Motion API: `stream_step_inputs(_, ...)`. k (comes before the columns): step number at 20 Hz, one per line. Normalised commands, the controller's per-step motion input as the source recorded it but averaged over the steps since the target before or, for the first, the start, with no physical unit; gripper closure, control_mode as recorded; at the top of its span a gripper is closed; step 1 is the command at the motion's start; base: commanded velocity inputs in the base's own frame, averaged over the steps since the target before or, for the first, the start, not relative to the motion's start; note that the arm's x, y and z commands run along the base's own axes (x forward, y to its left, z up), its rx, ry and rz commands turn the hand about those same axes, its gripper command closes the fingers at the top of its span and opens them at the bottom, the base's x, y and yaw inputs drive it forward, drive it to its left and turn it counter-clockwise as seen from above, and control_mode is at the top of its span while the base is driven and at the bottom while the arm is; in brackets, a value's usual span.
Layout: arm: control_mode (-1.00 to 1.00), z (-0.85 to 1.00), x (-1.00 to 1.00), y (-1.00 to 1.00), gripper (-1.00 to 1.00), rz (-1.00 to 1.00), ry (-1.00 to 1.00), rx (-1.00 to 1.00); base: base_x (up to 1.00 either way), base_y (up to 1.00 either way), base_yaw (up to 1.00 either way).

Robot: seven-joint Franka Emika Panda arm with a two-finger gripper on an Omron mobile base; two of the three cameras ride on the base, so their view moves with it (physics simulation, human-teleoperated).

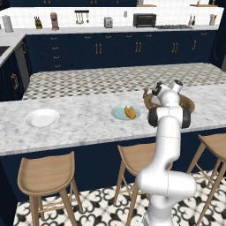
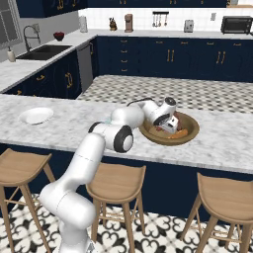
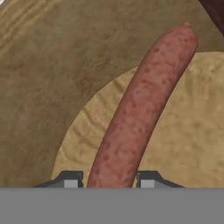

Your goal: Place one bun and one sausage from the bowl on each plate.

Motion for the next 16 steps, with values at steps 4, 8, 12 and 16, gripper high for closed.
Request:
stream_step_inputs(4,-1.0,0.23,-0.28,0.0,1.0,0.0,0.0,0.0,0.0,0.0,0.0)
stream_step_inputs(8,-1.0,0.35,-0.91,0.11,1.0,0.0,-0.02,0.0,0.0,0.0,0.0)
stream_step_inputs(12,-1.0,0.61,-0.67,0.36,1.0,0.0,-0.01,0.0,0.0,0.0,0.0)
stream_step_inputs(16,-1.0,0.53,-0.56,0.65,1.0,0.0,0.0,-0.02,0.0,0.0,0.0)
